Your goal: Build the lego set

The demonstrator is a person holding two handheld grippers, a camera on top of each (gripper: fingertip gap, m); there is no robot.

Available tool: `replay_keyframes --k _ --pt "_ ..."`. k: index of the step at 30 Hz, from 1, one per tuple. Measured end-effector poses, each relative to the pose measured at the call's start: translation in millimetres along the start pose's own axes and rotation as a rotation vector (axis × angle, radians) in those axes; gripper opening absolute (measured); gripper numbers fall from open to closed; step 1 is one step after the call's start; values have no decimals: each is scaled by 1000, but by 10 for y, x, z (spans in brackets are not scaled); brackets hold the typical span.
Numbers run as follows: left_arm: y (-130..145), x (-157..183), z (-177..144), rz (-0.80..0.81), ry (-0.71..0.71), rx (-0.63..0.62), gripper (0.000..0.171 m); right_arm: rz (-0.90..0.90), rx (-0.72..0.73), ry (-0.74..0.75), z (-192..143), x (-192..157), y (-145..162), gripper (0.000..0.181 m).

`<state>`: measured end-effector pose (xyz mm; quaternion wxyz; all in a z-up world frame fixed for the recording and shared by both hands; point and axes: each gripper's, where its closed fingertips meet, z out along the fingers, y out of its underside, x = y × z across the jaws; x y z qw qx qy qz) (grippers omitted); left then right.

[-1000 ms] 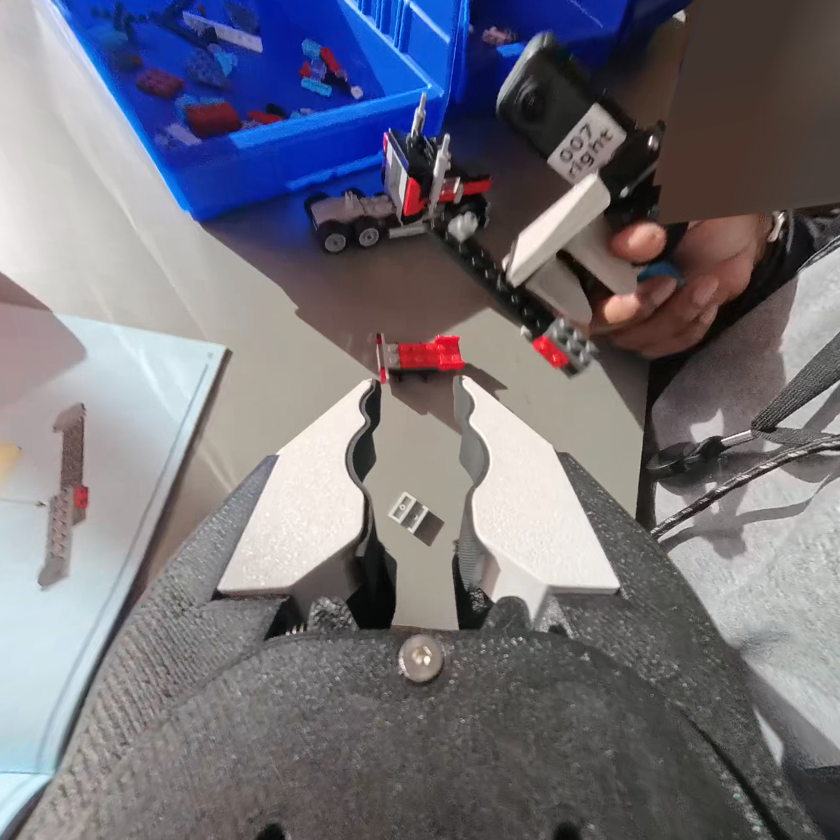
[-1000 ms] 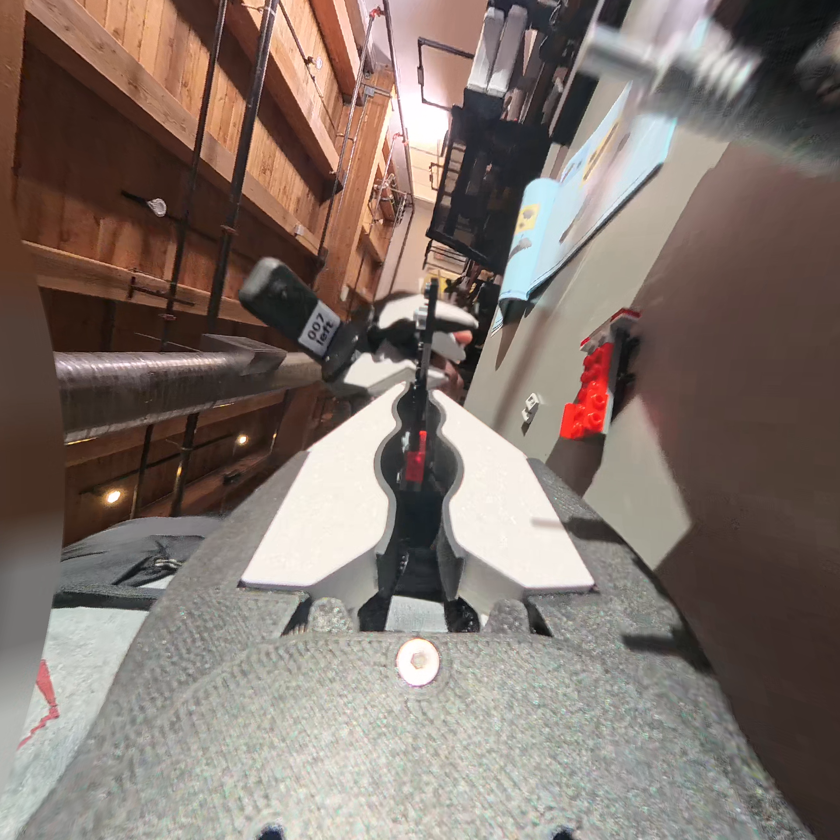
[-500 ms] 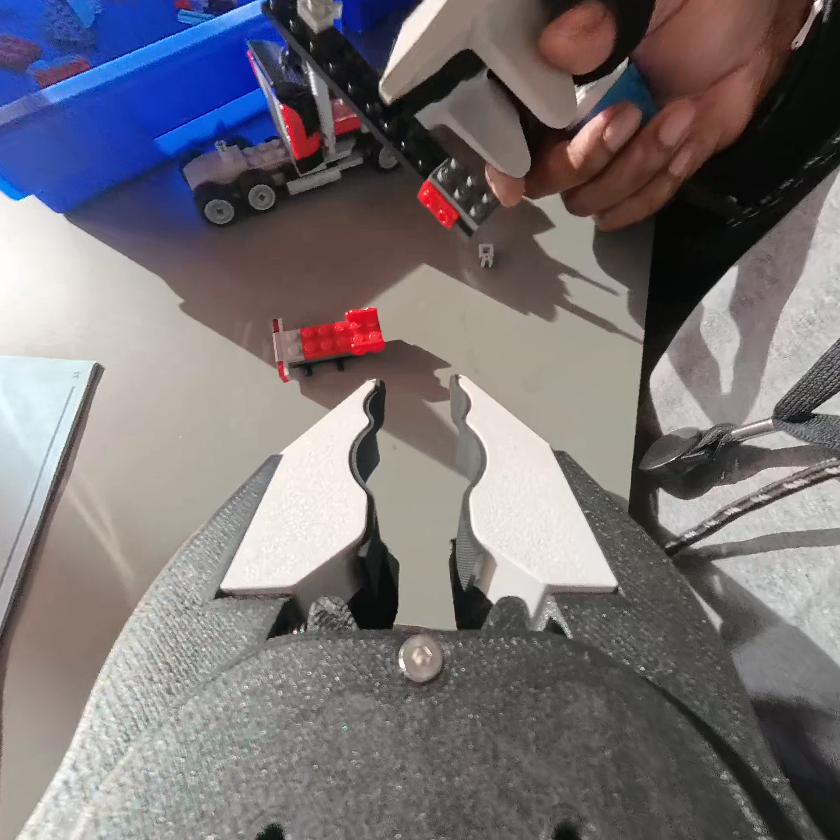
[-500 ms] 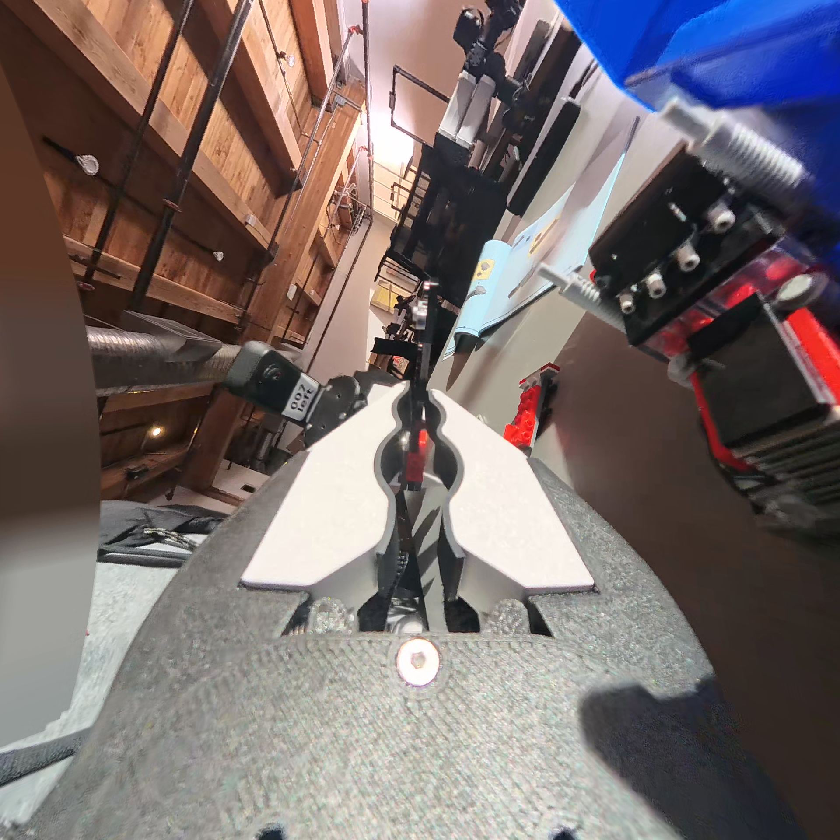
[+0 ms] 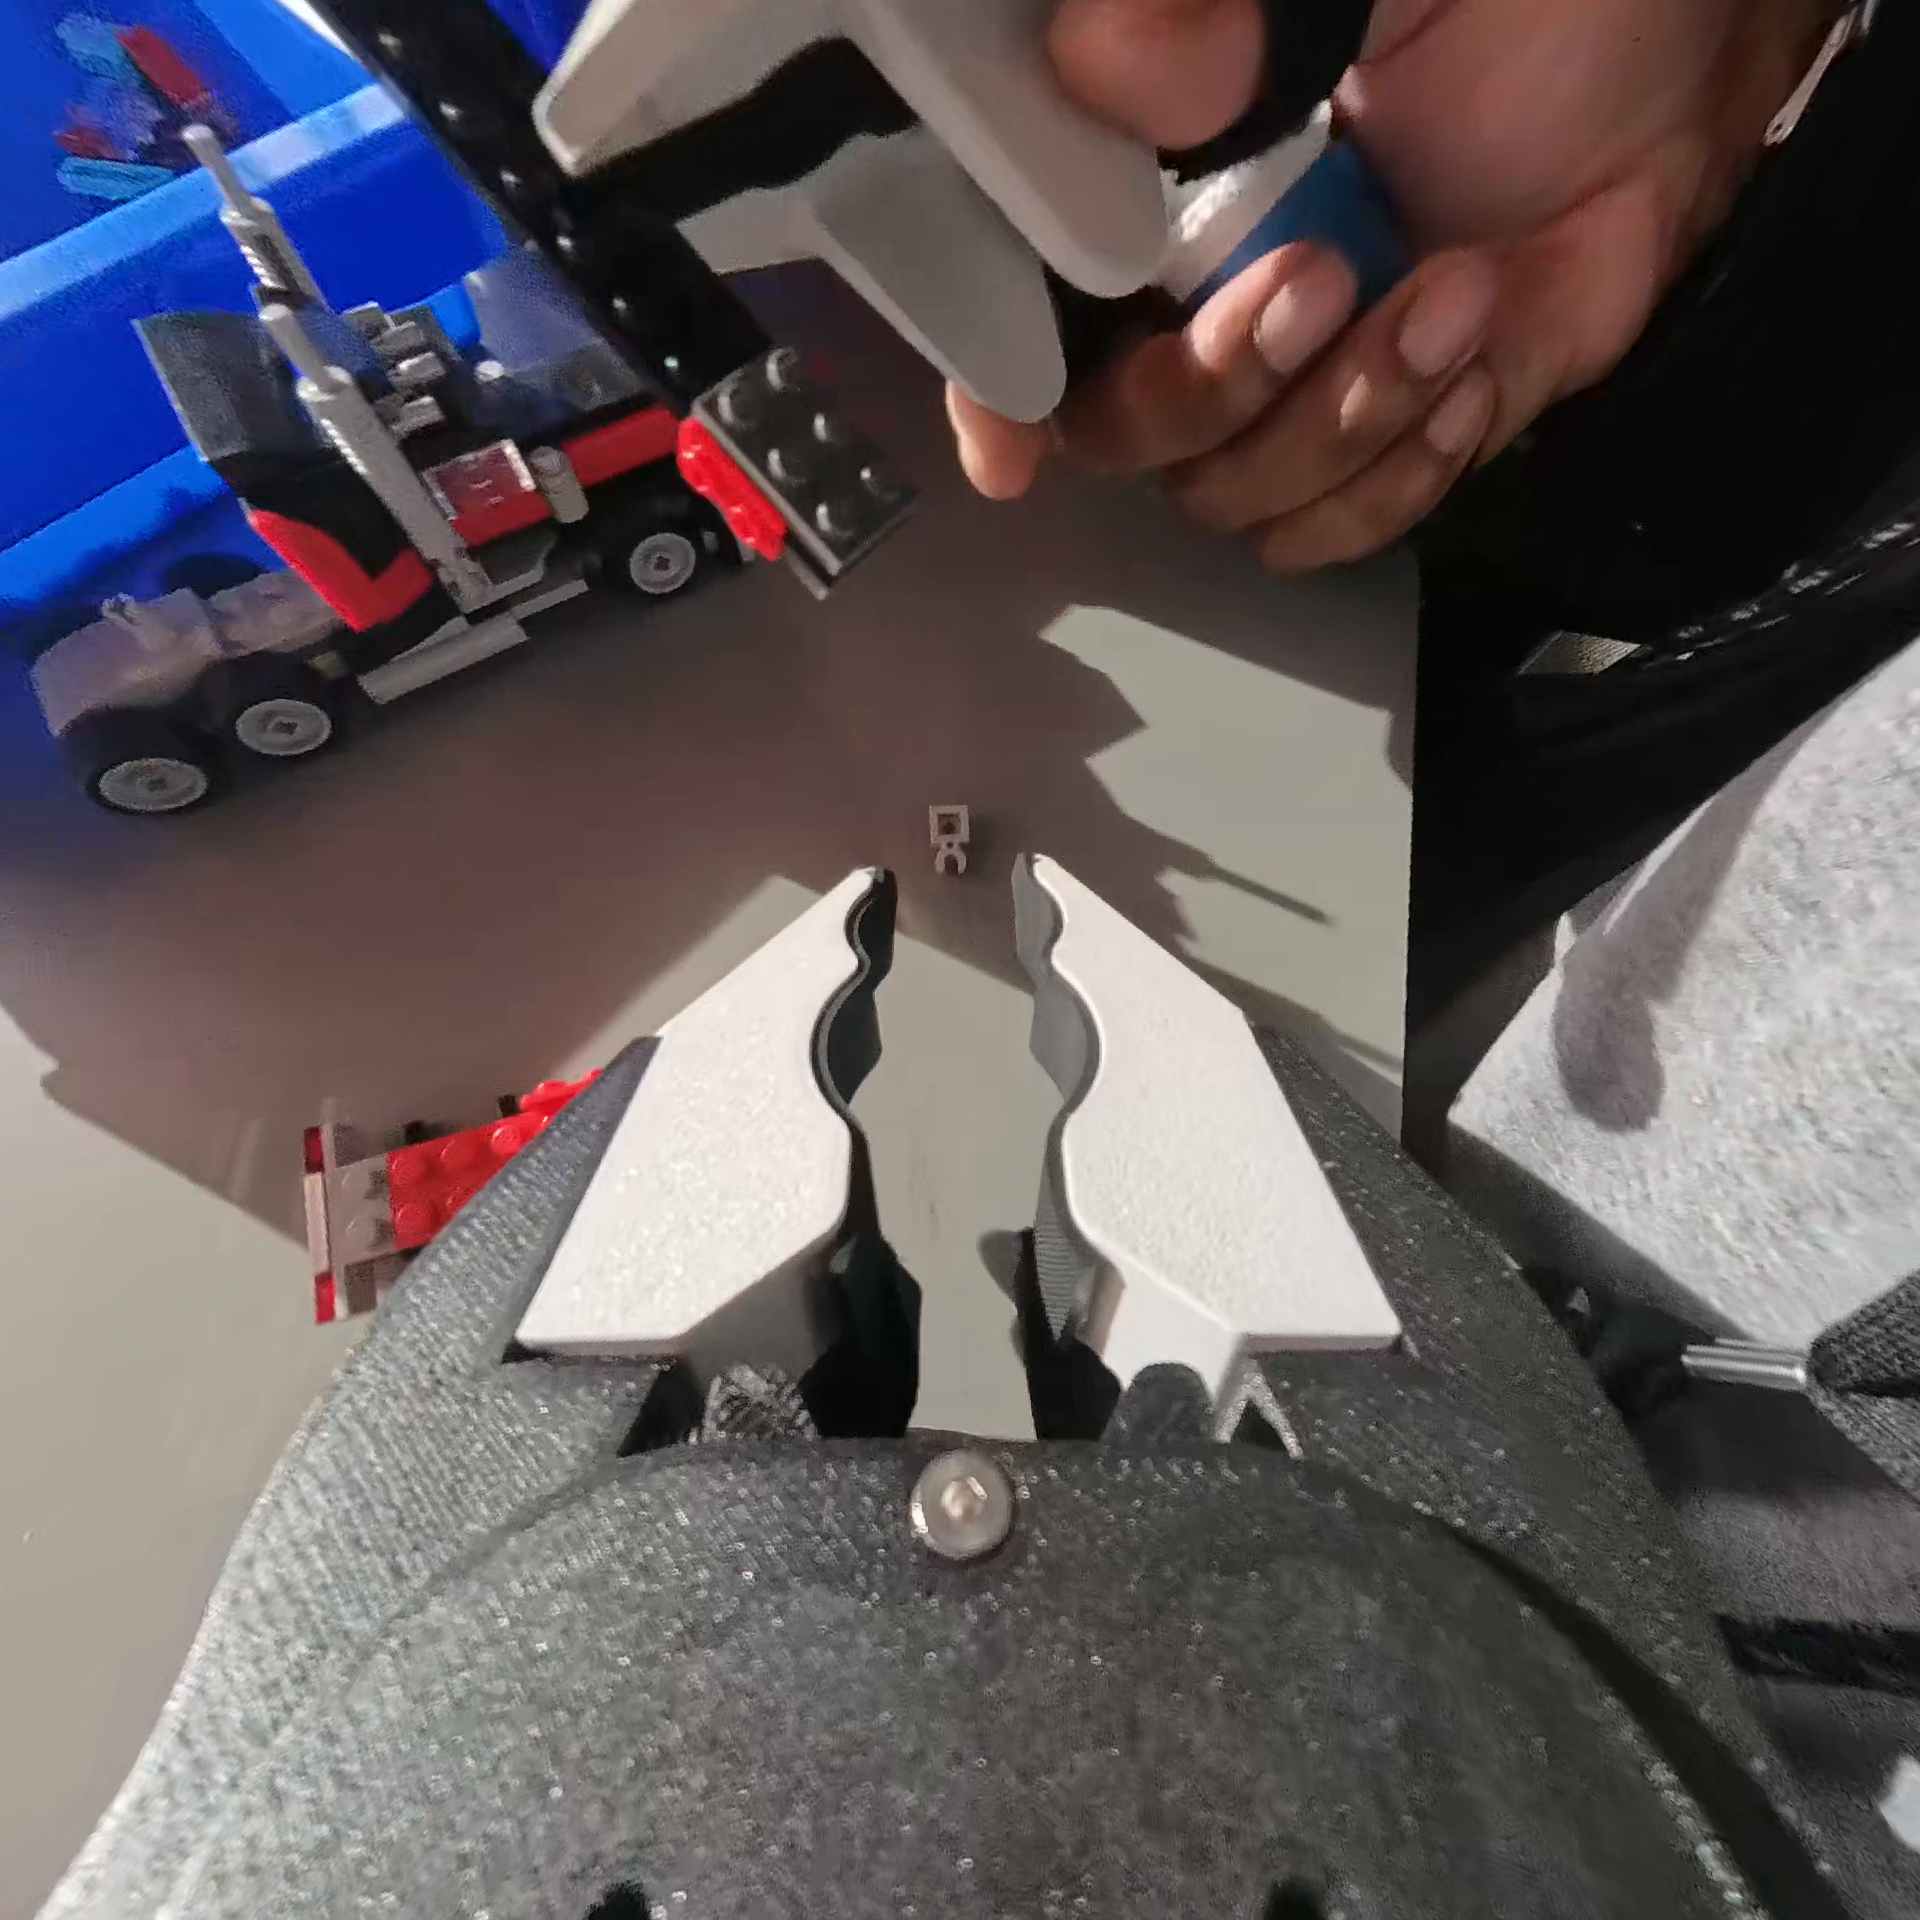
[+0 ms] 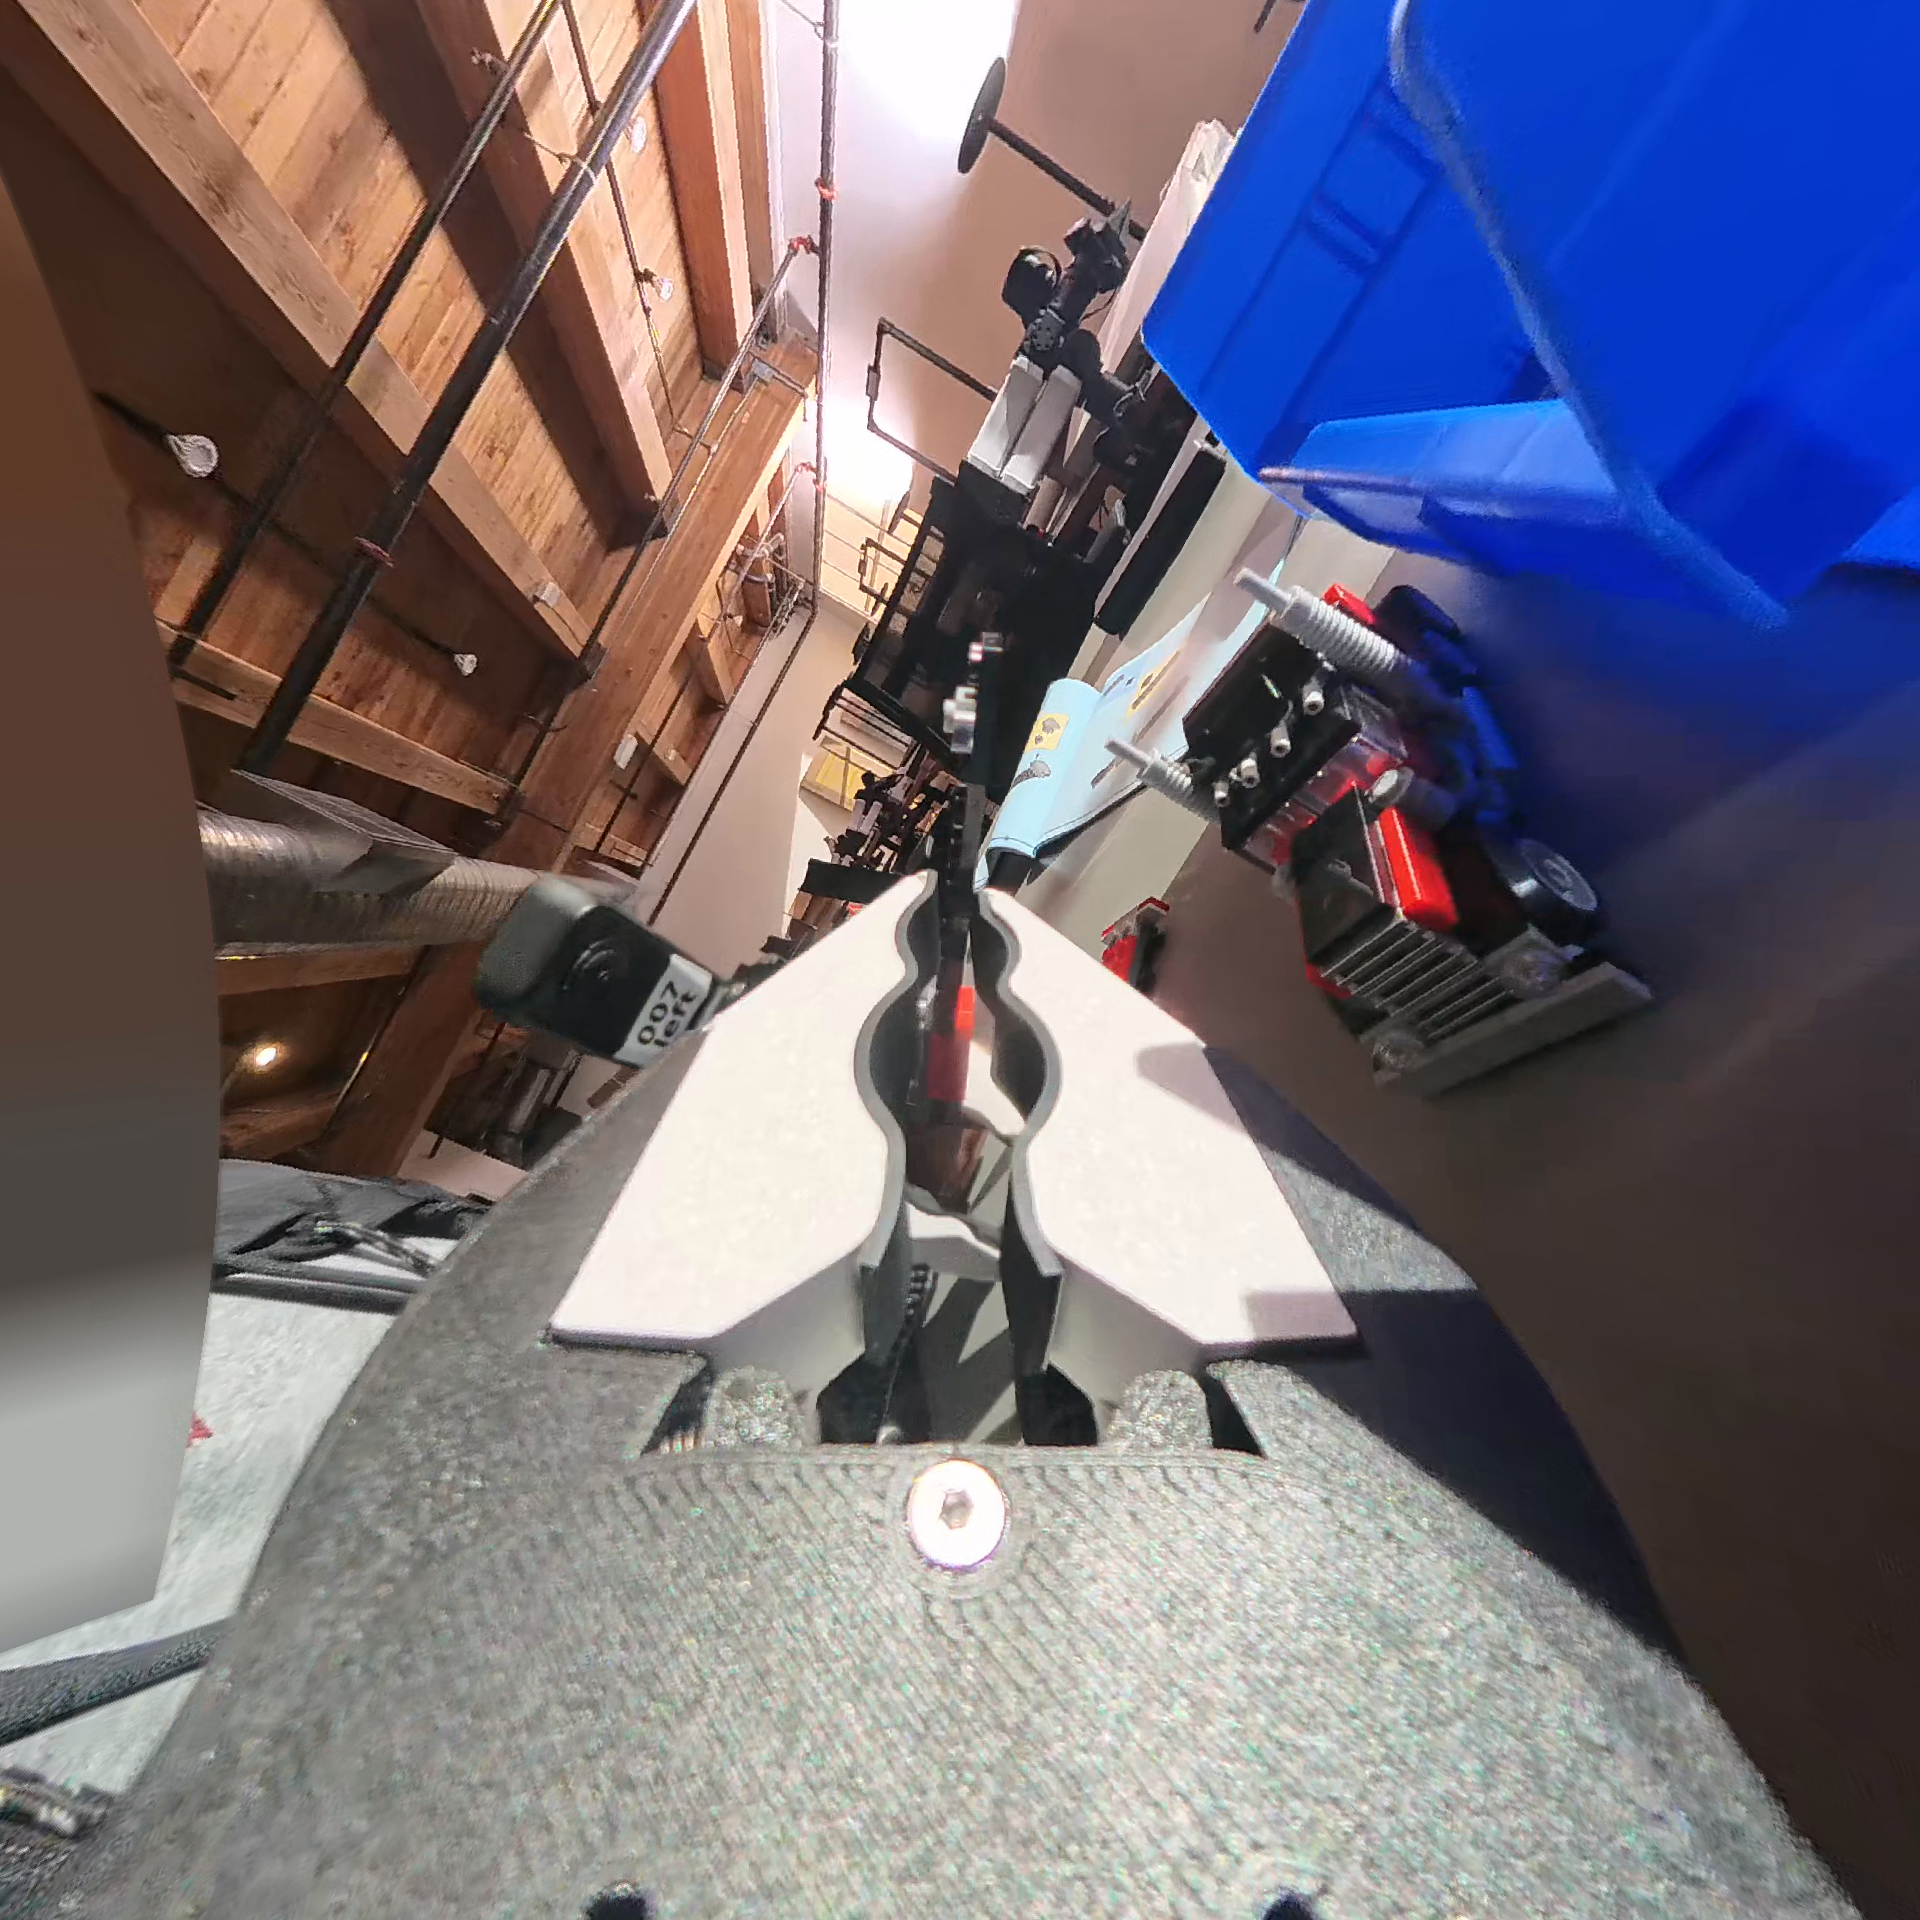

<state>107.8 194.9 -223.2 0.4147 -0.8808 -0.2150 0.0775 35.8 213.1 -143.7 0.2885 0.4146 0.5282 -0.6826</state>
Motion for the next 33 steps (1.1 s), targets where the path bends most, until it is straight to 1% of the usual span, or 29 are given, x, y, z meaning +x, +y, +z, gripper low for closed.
replay_keyframes --k 4,8,10,12,15,17,20,22,24,27,33 --pt "19 -12 120 1 -20 -45 20 -22 19 -17 36 -11 -63 5" --pt "16 -41 160 23 -55 -69 8 -31 26 -41 64 -32 -90 5" --pt "13 -56 160 23 -61 -78 8 -38 24 -45 65 -42 -84 5" --pt "5 -63 122 -11 -47 -72 8 -50 23 -45 62 -53 -76 5" --pt "-66 -143 -111 -157 0 19 8 -75 21 -39 64 -67 -60 5" --pt "-52 -336 -376 -247 -29 74 7 -97 14 -30 74 -73 -40 4" --pt "93 -617 -739 -329 -94 92 8 -134 -6 -7 110 -70 5 5" --pt "218 -755 -891 -367 -132 81 7 -148 -21 -3 155 -81 44 5" --pt "345 -845 -961 -382 -161 51 7 -140 -42 -13 222 -98 102 5" --pt "488 -936 -985 -394 -185 28 8 -127 -76 -31 343 -131 203 5" --pt "650 -1053 -1067 -409 -214 37 13 -117 -128 -49 556 -158 333 5"
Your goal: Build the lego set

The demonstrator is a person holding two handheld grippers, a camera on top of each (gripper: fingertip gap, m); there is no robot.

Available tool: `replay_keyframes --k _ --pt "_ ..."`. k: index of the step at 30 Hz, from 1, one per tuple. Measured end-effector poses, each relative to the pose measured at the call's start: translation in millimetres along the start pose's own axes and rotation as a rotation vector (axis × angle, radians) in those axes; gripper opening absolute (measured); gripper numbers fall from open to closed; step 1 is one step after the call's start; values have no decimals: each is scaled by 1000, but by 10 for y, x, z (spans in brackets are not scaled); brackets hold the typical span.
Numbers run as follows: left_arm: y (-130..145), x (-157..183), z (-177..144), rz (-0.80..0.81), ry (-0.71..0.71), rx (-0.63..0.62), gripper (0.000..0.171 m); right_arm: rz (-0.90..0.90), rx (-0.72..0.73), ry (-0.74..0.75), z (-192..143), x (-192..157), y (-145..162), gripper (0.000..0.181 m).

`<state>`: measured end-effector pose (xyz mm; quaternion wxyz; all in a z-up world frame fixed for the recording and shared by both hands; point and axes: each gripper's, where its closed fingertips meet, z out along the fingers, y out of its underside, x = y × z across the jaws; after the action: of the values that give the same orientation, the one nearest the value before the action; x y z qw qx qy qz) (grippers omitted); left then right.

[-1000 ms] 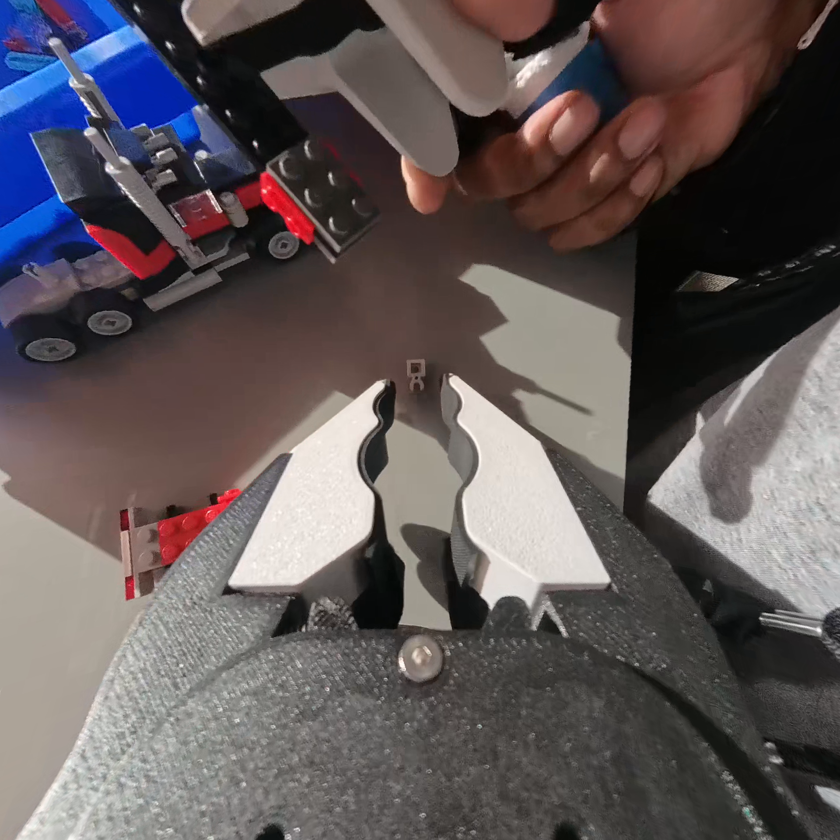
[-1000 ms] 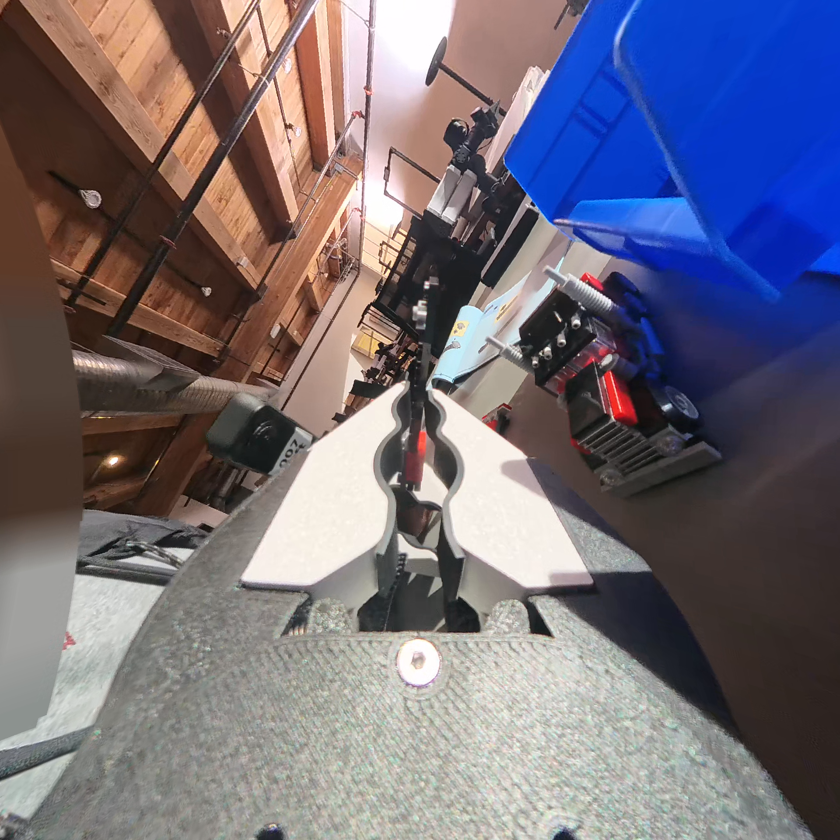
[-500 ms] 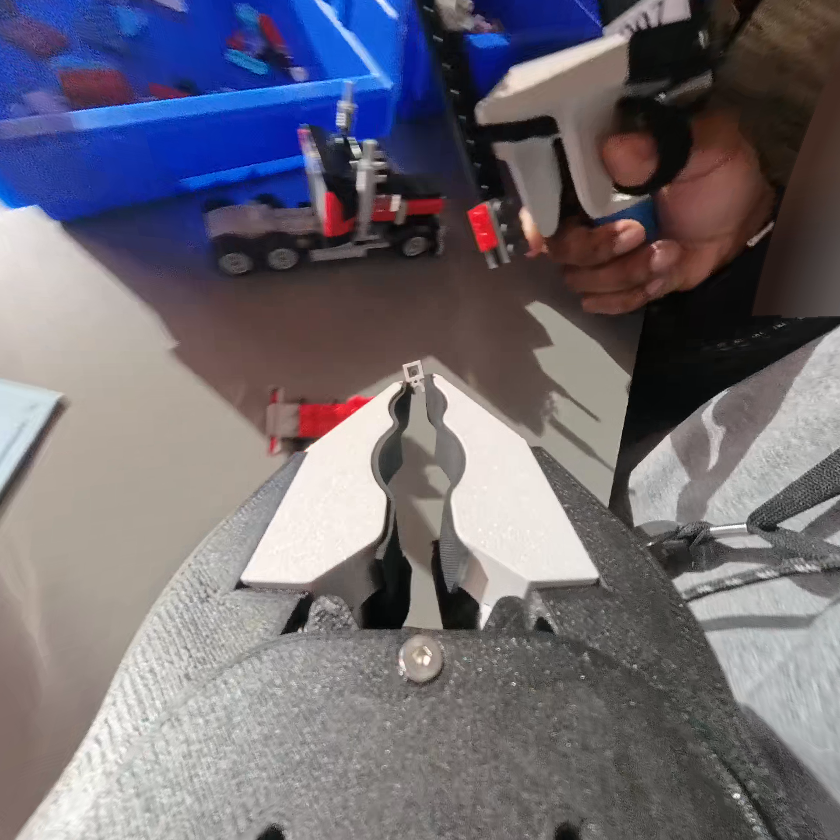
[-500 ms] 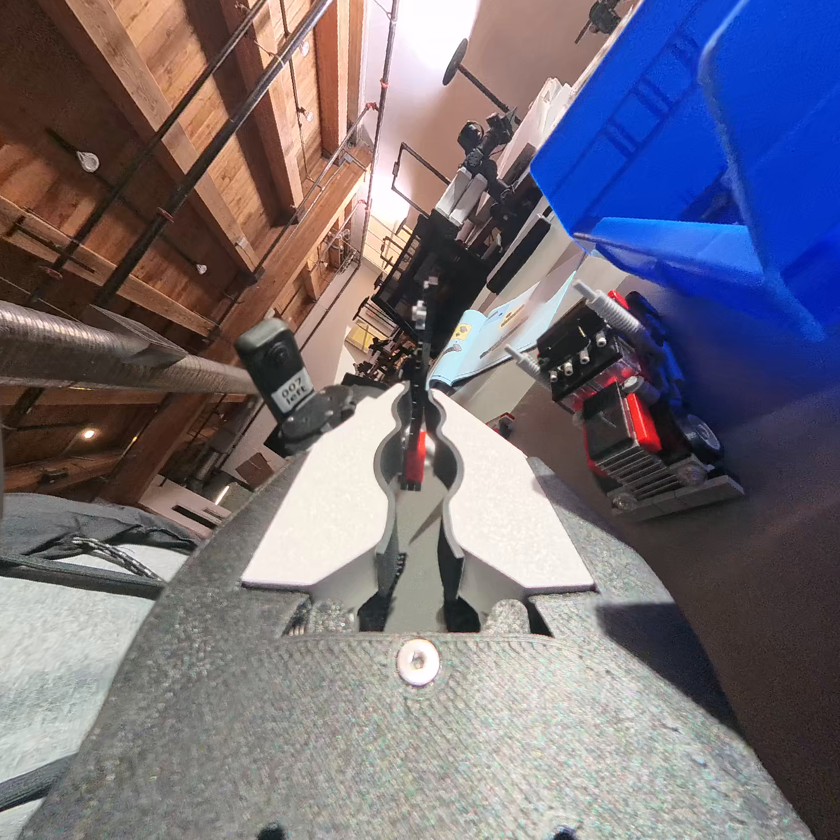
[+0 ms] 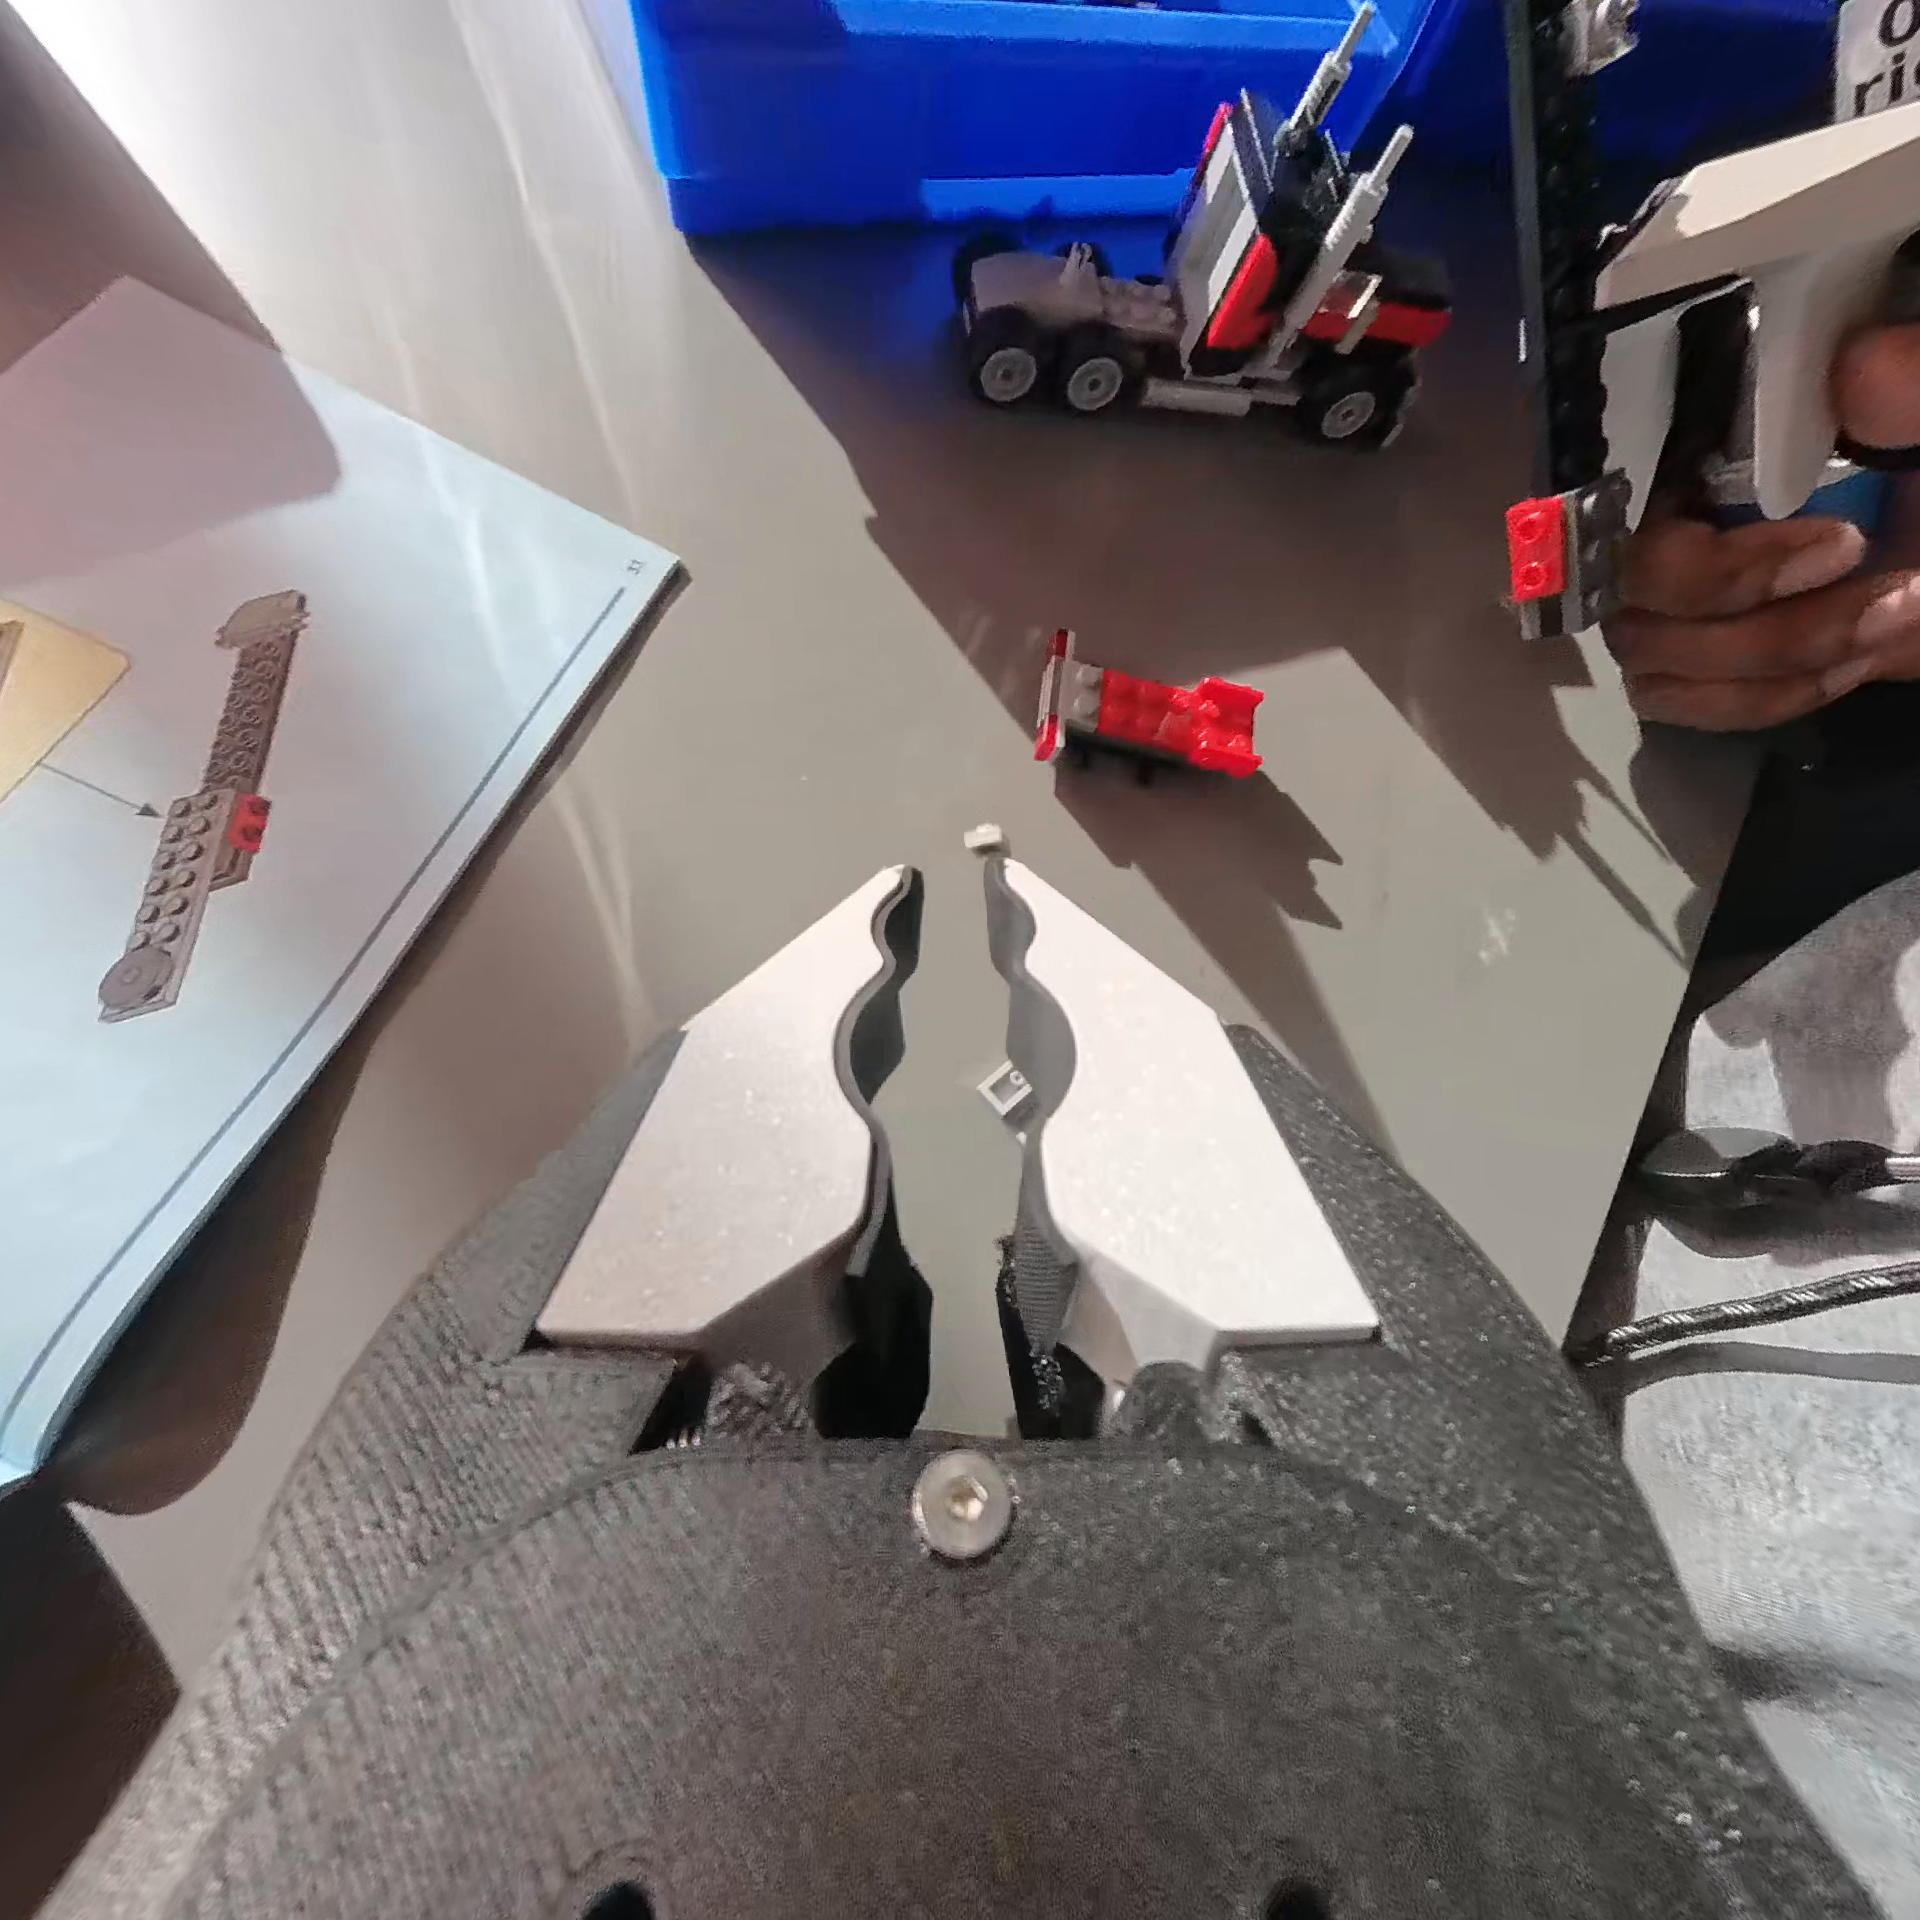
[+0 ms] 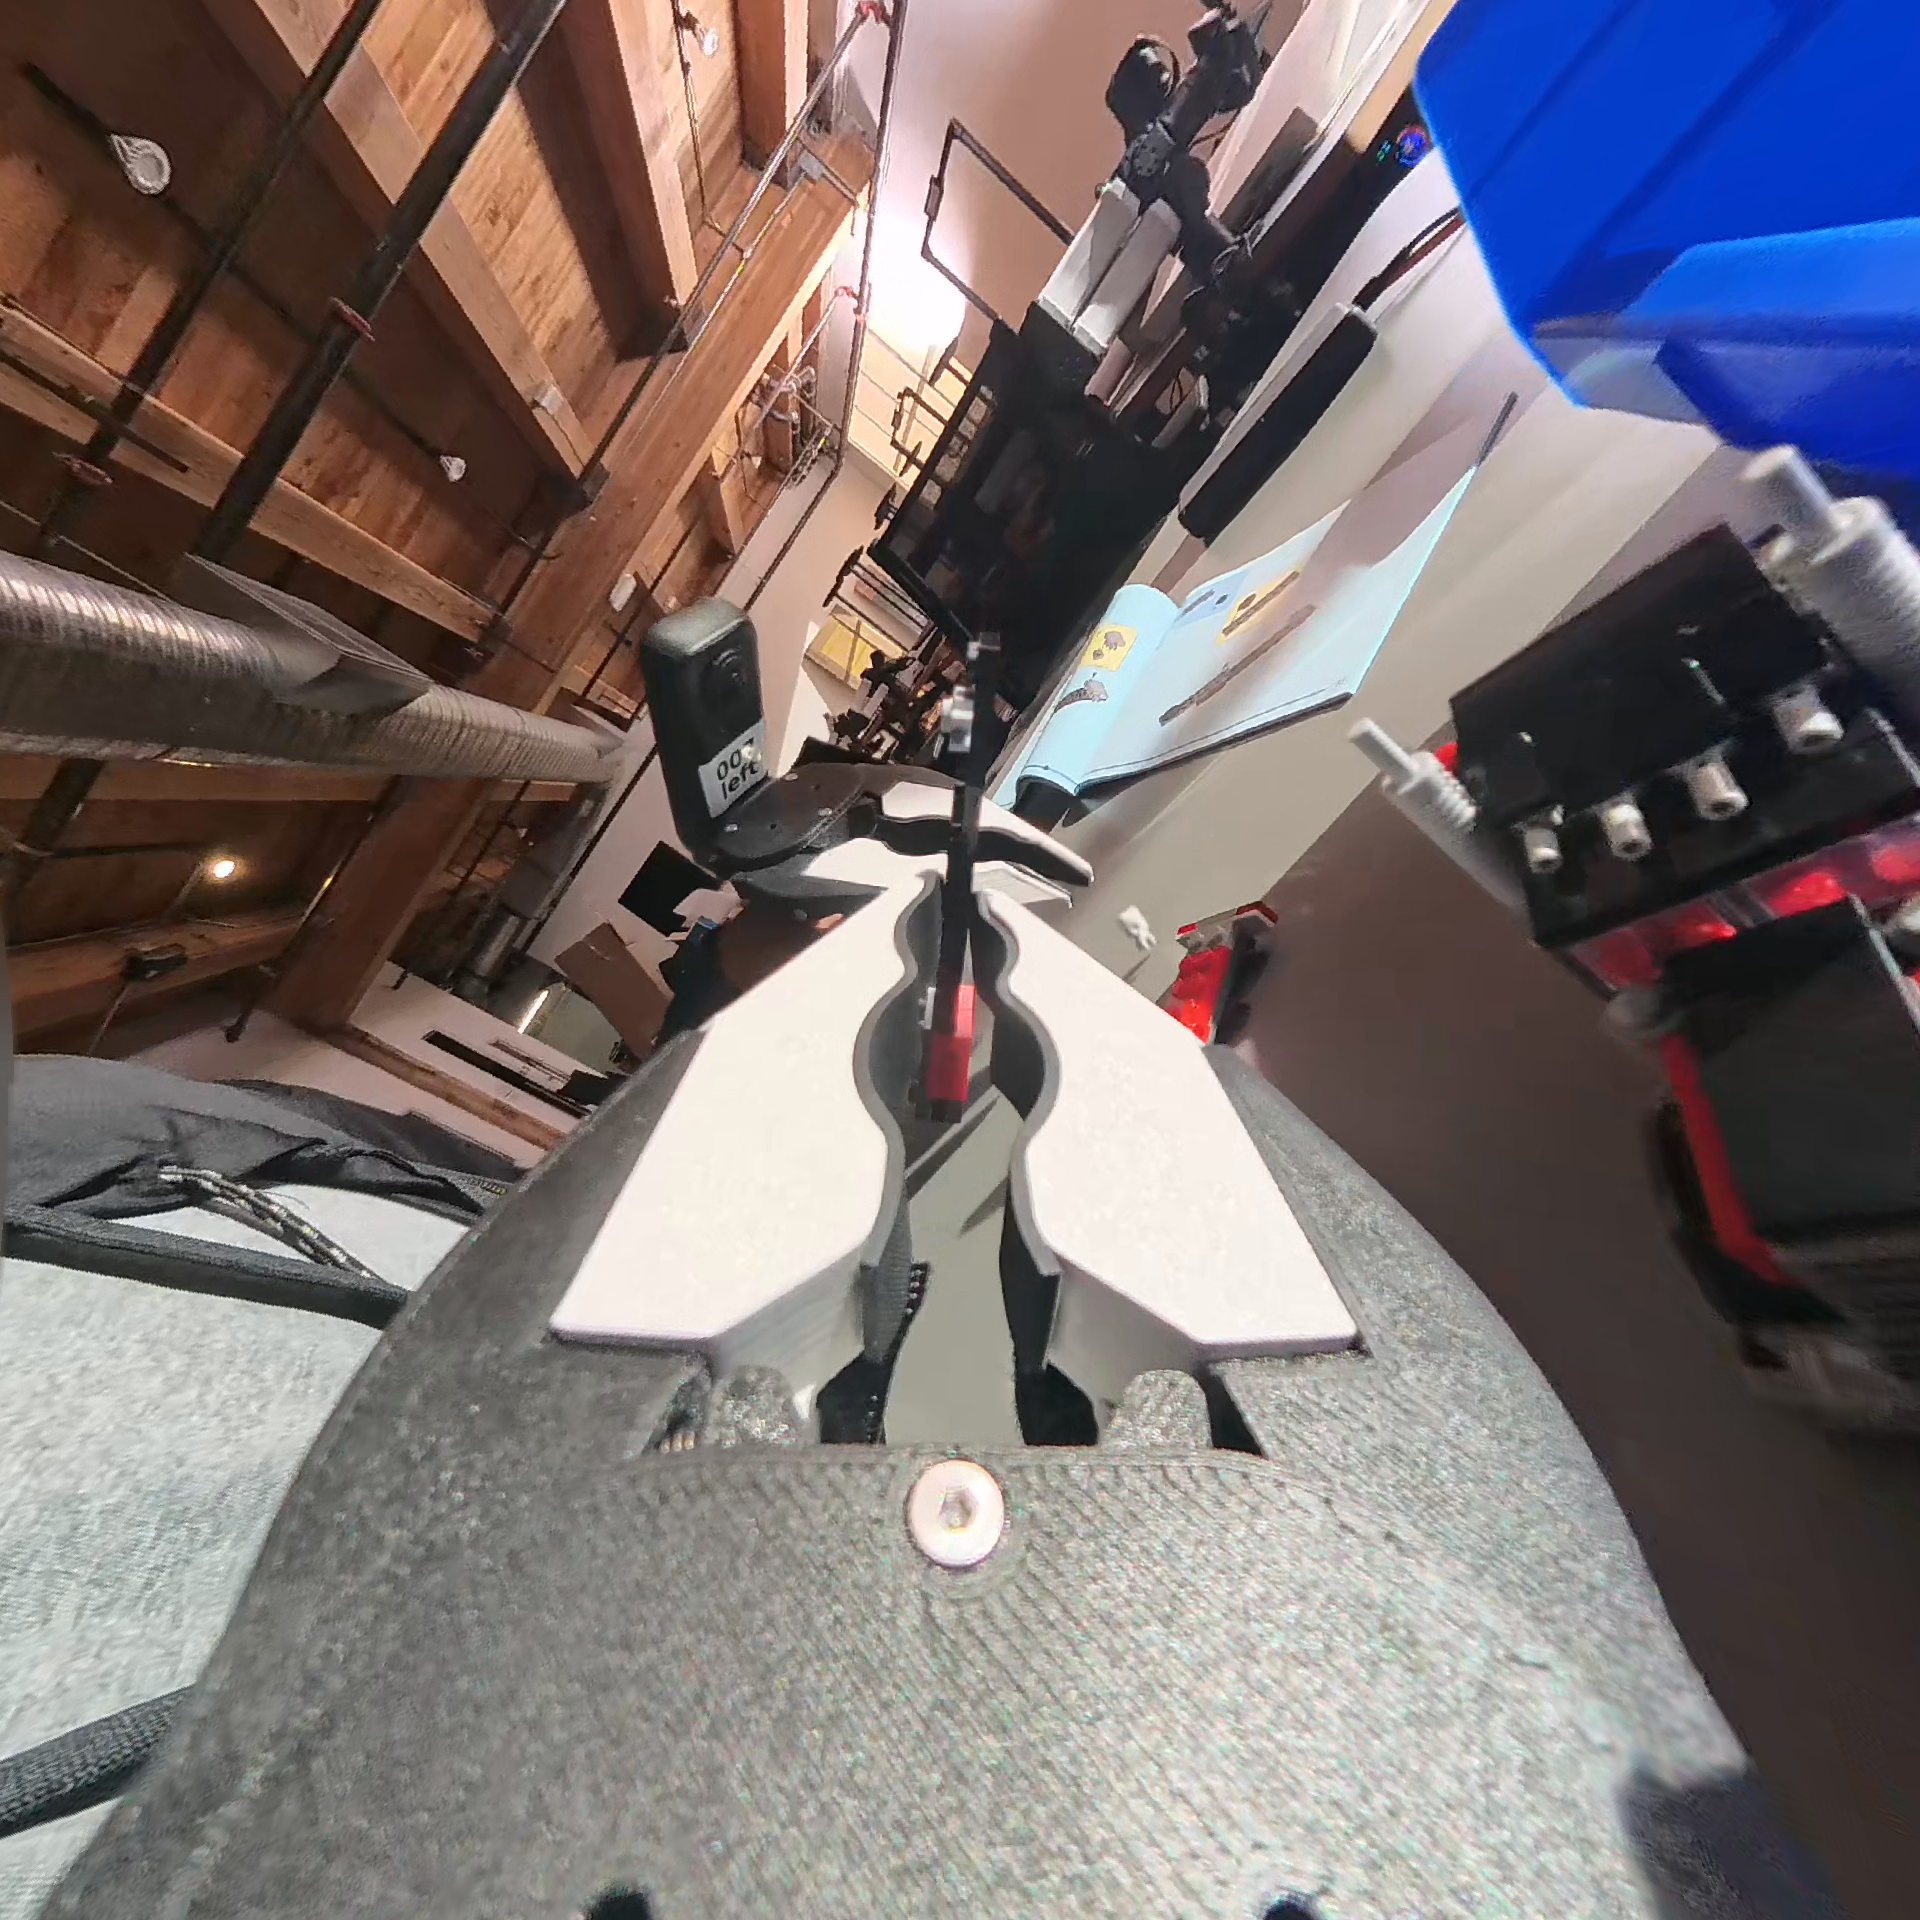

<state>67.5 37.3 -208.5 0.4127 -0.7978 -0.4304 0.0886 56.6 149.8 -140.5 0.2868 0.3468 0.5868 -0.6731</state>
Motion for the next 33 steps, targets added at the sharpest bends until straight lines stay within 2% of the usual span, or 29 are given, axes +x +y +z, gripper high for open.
replay_keyframes --k 6,14,21,24,27,33 --pt "44 -48 -26 40 -7 -4 16 2 -20 -7 128 20 4 5" --pt "0 -124 109 128 -34 -47 18 0 -40 -10 209 35 13 5" --pt "-8 -107 282 219 -77 -87 27 5 -34 -23 201 24 2 5" --pt "26 -136 324 237 -85 -108 25 6 -32 -29 196 18 1 5" --pt "25 -116 311 242 -70 -112 15 5 -32 -34 195 10 2 5" --pt "-276 93 97 61 83 58 18 8 -31 -45 188 -1 1 5"
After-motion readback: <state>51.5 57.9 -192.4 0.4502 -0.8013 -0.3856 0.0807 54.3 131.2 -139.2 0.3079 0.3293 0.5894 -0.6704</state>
